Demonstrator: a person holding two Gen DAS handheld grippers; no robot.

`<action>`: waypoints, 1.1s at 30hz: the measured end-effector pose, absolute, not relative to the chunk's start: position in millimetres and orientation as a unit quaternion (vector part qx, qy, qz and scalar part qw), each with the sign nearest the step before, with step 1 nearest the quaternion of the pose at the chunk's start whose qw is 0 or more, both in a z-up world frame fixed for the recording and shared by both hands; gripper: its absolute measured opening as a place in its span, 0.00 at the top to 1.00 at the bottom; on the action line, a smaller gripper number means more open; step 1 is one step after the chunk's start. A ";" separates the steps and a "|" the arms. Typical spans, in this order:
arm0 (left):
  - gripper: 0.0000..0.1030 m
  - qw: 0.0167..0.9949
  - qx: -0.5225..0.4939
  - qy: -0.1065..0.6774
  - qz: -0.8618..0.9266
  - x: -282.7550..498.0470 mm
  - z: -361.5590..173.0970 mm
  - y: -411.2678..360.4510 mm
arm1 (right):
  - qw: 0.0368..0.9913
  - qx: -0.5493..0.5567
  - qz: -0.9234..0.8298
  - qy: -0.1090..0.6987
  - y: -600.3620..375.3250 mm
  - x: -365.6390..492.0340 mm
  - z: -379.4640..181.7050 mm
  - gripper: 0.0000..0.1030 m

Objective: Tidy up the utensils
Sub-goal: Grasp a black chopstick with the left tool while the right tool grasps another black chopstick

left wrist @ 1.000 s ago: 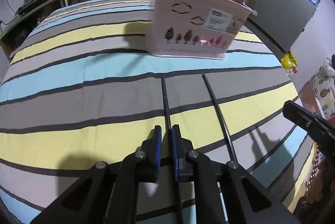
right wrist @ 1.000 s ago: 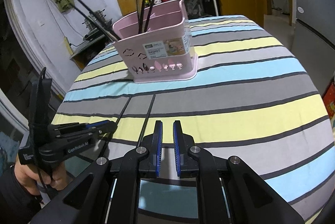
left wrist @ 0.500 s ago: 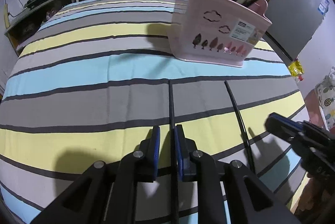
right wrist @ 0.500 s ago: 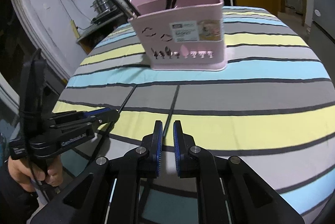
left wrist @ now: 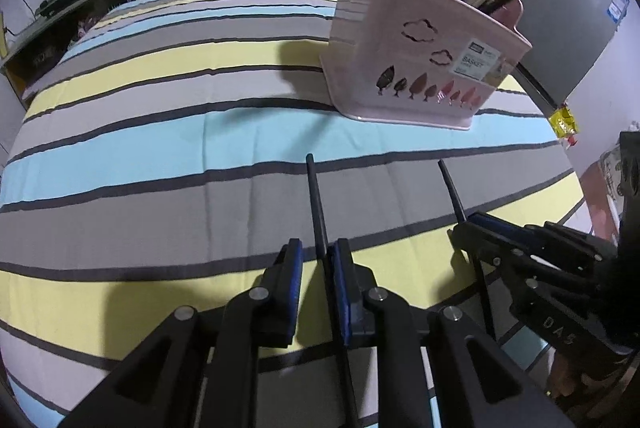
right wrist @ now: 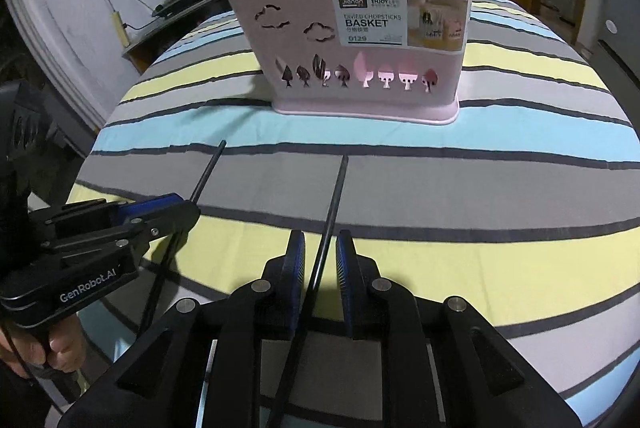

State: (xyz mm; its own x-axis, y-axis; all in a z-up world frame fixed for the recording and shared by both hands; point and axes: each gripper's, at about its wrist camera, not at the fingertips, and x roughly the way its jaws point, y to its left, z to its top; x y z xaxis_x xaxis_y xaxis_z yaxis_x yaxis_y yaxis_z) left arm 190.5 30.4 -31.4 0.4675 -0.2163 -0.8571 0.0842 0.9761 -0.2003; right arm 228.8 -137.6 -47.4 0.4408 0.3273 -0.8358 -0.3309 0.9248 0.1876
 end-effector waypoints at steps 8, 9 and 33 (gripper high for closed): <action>0.84 0.859 -0.037 0.504 -0.080 196.4 -31.2 22.3 | 0.851 -0.037 0.183 0.490 -127.6 235.1 -47.4 0.89; 0.84 0.859 -0.034 0.504 -0.078 196.3 -30.9 20.7 | 0.852 -0.038 0.182 0.490 -128.2 234.3 -47.9 0.92; 0.94 0.879 -0.068 0.463 -0.094 189.9 24.1 40.8 | 0.877 0.018 0.222 0.426 -153.8 229.2 19.4 0.95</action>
